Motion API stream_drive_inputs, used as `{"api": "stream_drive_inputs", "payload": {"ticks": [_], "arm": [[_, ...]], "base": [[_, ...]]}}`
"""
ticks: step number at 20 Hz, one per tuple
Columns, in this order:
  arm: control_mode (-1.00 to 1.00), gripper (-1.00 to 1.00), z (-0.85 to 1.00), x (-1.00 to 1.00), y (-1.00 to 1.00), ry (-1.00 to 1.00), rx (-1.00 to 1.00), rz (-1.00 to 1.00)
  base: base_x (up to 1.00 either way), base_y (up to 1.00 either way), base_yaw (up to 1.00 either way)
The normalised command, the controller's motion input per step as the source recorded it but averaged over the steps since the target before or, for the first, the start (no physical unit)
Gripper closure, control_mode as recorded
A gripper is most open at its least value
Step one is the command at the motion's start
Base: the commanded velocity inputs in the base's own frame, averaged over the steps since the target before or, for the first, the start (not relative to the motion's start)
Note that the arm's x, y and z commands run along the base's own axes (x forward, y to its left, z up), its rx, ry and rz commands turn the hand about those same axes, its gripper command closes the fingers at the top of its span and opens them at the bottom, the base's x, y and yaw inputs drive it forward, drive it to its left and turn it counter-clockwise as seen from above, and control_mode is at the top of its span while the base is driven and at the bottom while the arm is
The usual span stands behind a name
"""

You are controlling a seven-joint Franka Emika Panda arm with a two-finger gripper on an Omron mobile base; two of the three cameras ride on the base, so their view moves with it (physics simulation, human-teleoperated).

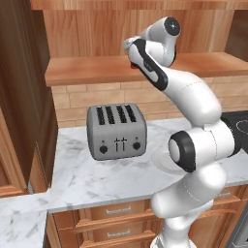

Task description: Move the hot dog bun to the plate on the dining table and place the condiment next to that plate. Then navigate to the fridge and take the sausage and place it on the plate as well.

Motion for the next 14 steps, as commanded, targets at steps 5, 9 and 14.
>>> {"api": "stream_drive_inputs", "payload": {"ticks": [5, 9, 14], "arm": [[-1.0, -1.0, -0.09, 0.14, 0.01, 0.04, 0.0, 0.0], [-1.0, -1.0, -0.08, 0.19, 0.01, 0.03, 0.0, 0.0], [-1.0, 1.0, -0.06, 0.2, 0.08, 0.03, 0.0, 0.0]], "base": [[0.0, 0.0, 0.0], [0.0, 0.0, 0.0], [0.0, 0.0, 0.0]]}}
